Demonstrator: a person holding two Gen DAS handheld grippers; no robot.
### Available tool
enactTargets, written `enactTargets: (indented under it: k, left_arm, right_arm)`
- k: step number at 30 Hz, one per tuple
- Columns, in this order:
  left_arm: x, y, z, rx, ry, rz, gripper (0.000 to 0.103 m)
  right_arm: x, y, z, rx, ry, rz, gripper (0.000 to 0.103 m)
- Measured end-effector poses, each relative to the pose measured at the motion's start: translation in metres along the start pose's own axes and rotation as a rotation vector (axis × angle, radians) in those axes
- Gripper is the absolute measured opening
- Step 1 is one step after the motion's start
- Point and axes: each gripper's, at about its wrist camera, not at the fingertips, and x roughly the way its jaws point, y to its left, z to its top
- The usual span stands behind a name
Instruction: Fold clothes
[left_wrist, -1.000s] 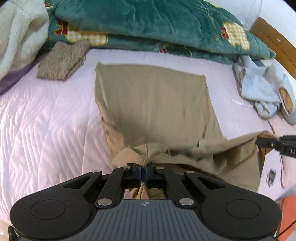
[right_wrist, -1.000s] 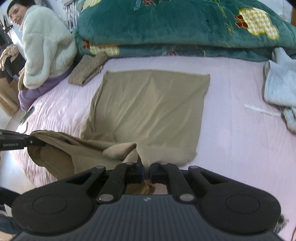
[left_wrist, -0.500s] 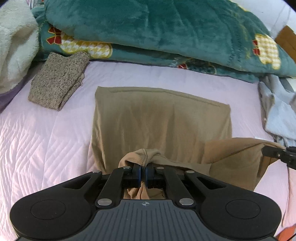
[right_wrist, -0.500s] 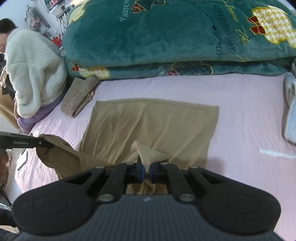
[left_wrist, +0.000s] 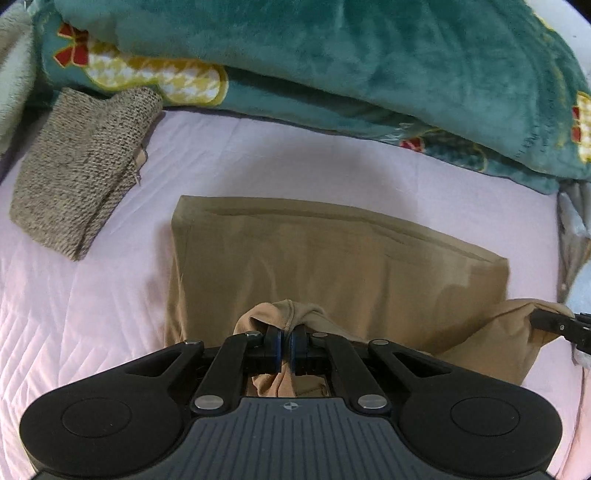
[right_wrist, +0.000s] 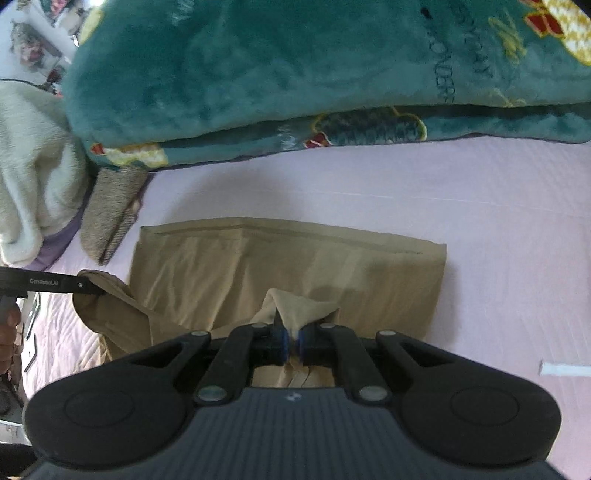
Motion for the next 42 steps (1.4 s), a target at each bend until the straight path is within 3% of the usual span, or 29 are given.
enactTargets:
  k: [5, 9, 12, 14, 16, 18, 20, 24, 29, 34, 42]
  left_arm:
    - [0.033, 0.008, 0.024, -0.024, 0.051, 0.006, 0.014]
    - [0.029, 0.003, 0.032, 0.005, 0.017, 0.034, 0.019]
    - [0.008, -0.003, 0.025, 0.058, -0.044, 0.055, 0.027]
    - [-0.007, -0.009, 0.015, 0.096, -0.074, 0.062, 0.037]
    - [-0.018, -0.019, 0.0, 0.139, -0.085, 0.067, 0.043]
    - [-0.022, -0.026, -0.018, 0.161, -0.051, 0.054, 0.043]
    - [-0.019, -0.033, -0.035, 0.181, -0.011, 0.036, 0.043]
    - [0.008, -0.035, -0.06, 0.199, 0.063, 0.054, 0.043]
    - [0.031, -0.025, -0.054, 0.187, 0.083, 0.072, 0.043]
    - [0.052, -0.015, -0.043, 0.173, 0.095, 0.091, 0.043]
    - [0.071, 0.0, -0.006, 0.115, 0.028, 0.139, 0.043]
  right_arm:
    - [0.04, -0.027, 0.02, 0.118, 0.065, -0.017, 0.009]
    - [0.049, -0.039, 0.019, 0.184, 0.095, -0.02, 0.016]
    - [0.035, -0.038, 0.016, 0.18, 0.066, 0.006, 0.025]
    - [0.018, -0.033, 0.013, 0.144, 0.018, -0.017, 0.033]
    - [0.001, -0.022, 0.007, 0.063, -0.038, -0.052, 0.035]
    - [-0.01, 0.001, -0.006, -0.101, -0.073, -0.09, 0.035]
    - [-0.006, 0.022, -0.024, -0.231, -0.041, -0.093, 0.032]
    - [0.021, 0.043, -0.047, -0.321, 0.053, -0.083, 0.025]
    - [0.049, 0.053, -0.047, -0.346, 0.093, -0.079, 0.025]
    - [0.066, 0.055, -0.023, -0.336, 0.071, -0.091, 0.025]
    - [0.1, 0.035, 0.023, -0.227, 0.036, -0.178, 0.025]
